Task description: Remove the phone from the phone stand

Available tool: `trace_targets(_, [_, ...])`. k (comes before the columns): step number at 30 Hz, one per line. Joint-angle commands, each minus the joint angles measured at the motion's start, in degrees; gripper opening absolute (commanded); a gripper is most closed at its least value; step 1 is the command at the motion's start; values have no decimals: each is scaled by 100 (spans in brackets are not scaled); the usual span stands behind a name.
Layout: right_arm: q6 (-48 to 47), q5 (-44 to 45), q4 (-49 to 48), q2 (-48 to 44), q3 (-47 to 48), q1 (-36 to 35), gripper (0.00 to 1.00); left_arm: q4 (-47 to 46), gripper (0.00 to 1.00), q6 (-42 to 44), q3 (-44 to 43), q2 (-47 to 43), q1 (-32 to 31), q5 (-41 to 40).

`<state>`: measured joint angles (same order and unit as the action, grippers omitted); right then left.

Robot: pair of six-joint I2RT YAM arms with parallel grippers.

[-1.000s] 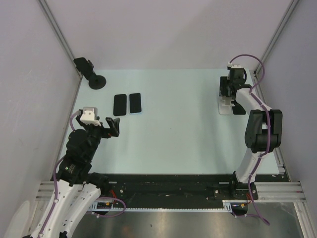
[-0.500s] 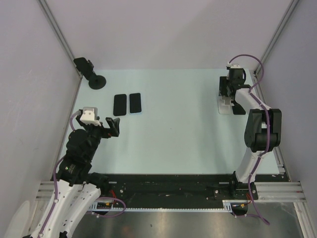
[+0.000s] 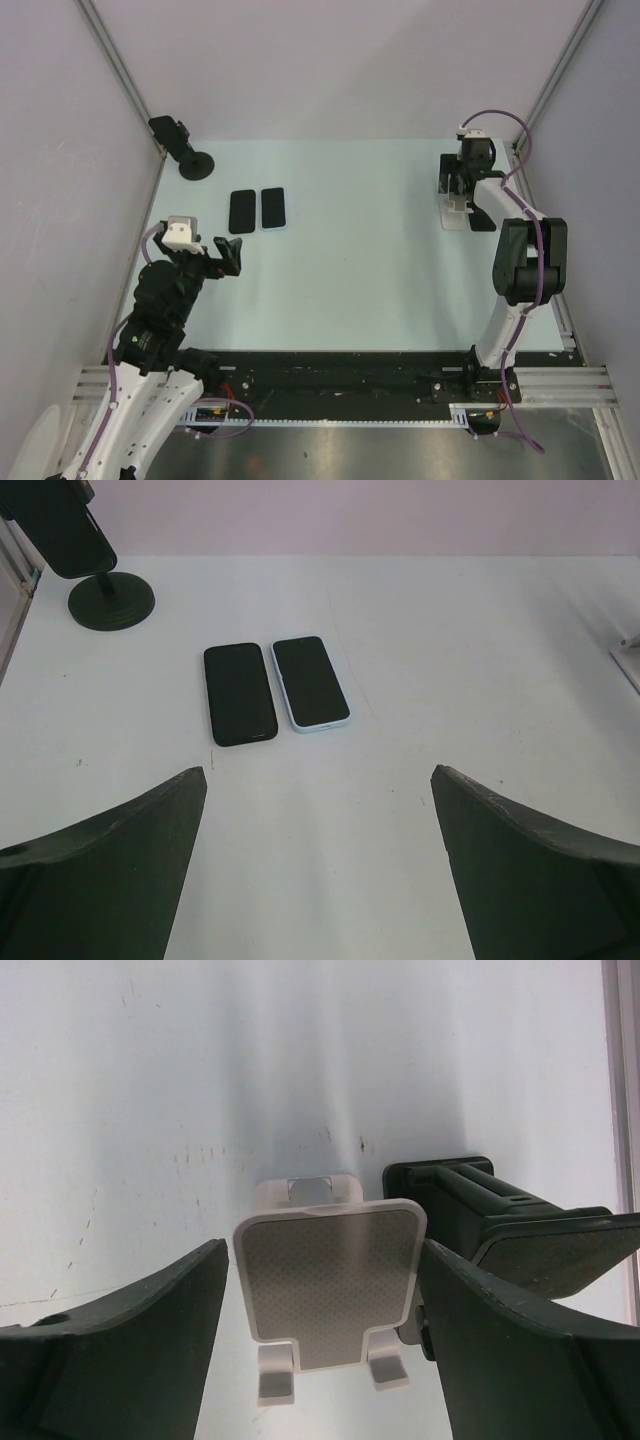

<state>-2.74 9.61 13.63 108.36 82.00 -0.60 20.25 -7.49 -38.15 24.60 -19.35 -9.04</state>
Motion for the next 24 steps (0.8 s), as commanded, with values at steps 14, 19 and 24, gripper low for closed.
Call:
trace_targets(14, [528,-495,262,-2028,212,-300,100,-179,100,125,71,-25,2,-1])
trace_targets(19, [1126,-907,694,-3187,-60,-353,100,-171,100,54,71,62,11,-142])
trace_targets(24, [1522,-908,747,-4470,-842,-449,100,-153,100,-95,-78,378,63,-335])
